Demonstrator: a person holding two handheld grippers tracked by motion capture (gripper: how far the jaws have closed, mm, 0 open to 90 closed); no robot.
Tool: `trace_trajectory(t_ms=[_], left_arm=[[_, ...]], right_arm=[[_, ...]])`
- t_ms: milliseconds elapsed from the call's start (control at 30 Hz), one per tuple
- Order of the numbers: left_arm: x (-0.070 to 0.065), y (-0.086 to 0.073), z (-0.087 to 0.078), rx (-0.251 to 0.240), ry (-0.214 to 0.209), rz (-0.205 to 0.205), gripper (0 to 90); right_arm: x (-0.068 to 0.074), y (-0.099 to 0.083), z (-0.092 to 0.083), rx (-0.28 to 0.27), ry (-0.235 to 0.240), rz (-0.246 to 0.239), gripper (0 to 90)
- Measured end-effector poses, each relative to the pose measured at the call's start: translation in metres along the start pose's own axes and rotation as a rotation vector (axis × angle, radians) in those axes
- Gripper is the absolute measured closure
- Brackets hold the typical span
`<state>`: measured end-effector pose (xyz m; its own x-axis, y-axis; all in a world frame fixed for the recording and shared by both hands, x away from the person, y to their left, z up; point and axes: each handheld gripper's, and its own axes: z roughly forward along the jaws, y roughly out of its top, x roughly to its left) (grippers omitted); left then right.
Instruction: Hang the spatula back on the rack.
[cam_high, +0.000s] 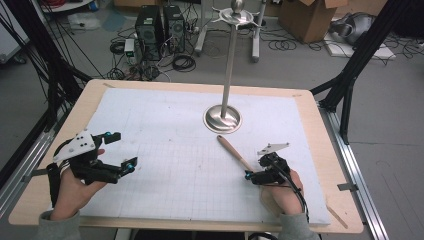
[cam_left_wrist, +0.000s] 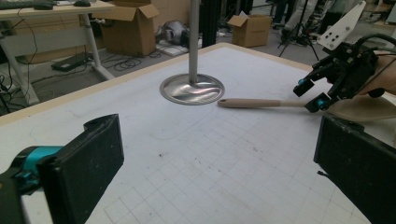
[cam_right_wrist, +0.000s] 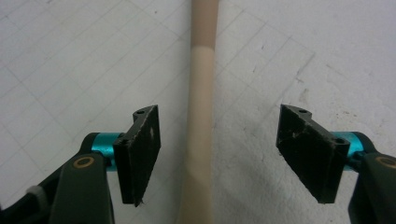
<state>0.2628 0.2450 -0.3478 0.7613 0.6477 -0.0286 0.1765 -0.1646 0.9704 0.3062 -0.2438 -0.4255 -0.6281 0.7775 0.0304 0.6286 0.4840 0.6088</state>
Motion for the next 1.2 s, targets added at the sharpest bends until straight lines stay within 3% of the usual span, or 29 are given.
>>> trace_trajectory(t_ms=[433, 767, 900, 1200], left_arm=[[-0.0001, 0.0, -0.0013, -0.001, 0.005, -0.001, 1.9], [0.0001, -0.0005, -0.0001, 0.005, 0.002, 0.004, 1.9], [-0.0003, -0.0004, -0.0007, 0.002, 0.004, -0.003, 1.9], [0.0003, -0.0007, -0.0004, 0.002, 0.002, -0.002, 1.9]], right_arm=[[-0.0009, -0.0018, 0.0032, 0.025, 0.018, 0.034, 48.8], [0.0056, -0.0014, 0.0002, 0.056, -0.007, 0.002, 62.6], [0.007, -0.0012, -0.0005, 0.06, 0.004, -0.012, 74.5], [0.0066, -0.0006, -0.0005, 0.062, 0.02, 0.013, 77.2]])
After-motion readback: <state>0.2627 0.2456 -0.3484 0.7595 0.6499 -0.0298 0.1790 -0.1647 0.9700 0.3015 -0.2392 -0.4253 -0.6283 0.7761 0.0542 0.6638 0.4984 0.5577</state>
